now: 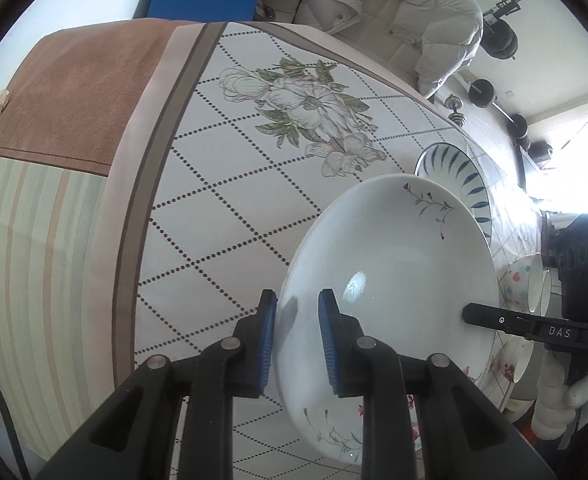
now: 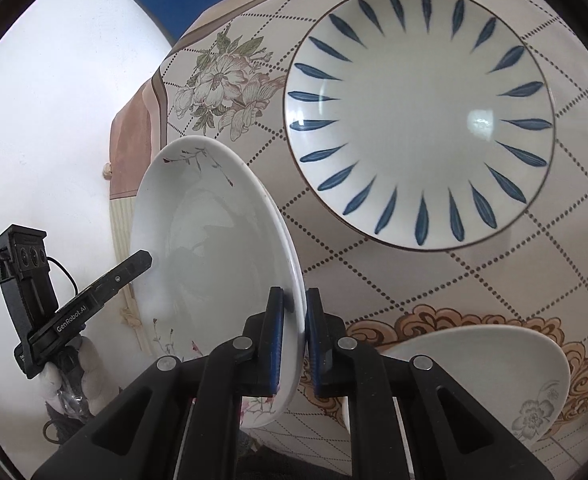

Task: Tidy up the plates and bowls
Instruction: 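Lift the pink-blossom plate and carry it over the grey-flower plate, then lower the pink-blossom plate onto the grey-flower plate and open both grippers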

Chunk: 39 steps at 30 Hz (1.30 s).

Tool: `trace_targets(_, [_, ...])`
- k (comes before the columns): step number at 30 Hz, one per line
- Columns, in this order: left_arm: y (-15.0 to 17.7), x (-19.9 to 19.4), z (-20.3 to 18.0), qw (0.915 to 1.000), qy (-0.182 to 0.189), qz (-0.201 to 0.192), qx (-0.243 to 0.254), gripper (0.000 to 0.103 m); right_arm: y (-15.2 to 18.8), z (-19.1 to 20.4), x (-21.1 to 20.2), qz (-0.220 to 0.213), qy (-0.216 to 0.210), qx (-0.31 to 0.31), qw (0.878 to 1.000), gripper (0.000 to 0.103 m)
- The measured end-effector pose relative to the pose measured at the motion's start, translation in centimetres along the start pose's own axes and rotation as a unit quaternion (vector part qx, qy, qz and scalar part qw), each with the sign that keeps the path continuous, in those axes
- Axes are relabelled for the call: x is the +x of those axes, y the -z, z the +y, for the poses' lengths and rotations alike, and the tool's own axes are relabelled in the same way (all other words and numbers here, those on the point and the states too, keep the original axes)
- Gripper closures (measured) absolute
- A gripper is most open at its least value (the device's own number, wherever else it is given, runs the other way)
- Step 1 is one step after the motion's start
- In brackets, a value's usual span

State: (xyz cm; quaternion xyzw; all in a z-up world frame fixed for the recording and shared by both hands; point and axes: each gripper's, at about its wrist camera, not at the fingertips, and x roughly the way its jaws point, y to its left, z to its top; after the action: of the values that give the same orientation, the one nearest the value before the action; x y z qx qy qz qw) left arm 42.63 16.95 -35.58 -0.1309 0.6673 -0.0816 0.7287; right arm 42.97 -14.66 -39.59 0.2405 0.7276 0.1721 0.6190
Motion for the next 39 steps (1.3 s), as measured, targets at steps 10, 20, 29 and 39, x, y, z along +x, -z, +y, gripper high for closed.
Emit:
trace_targets(10, [3.0, -0.1, -8.4, 0.9979, 0.009, 0.009, 0.064, 0.084, 5.3, -5.9, -6.3, -0.041, -0.005, 0.037, 0.998, 0.09])
trace_targets(20, [5.9, 2.7, -14.5, 0.9936, 0.01, 0.038, 0.106, 0.084, 10.5, -12.8, -9.0, -0.06, -0.011, 0.083, 0.995, 0.09])
trace_targets(29, [8.1, 6.4, -16.7, 0.9903, -0.004, 0.064, 0.123, 0.084, 12.9, -17.1, -8.0, -0.053, -0.003, 0.102, 0.993, 0.09])
trace_targets(39, [9.5, 8.8, -17.1, 0.9873, -0.03, 0.086, 0.13, 0.084, 13.3, -19.3, -5.5, -0.035, 0.002, 0.1, 0.994, 0.09])
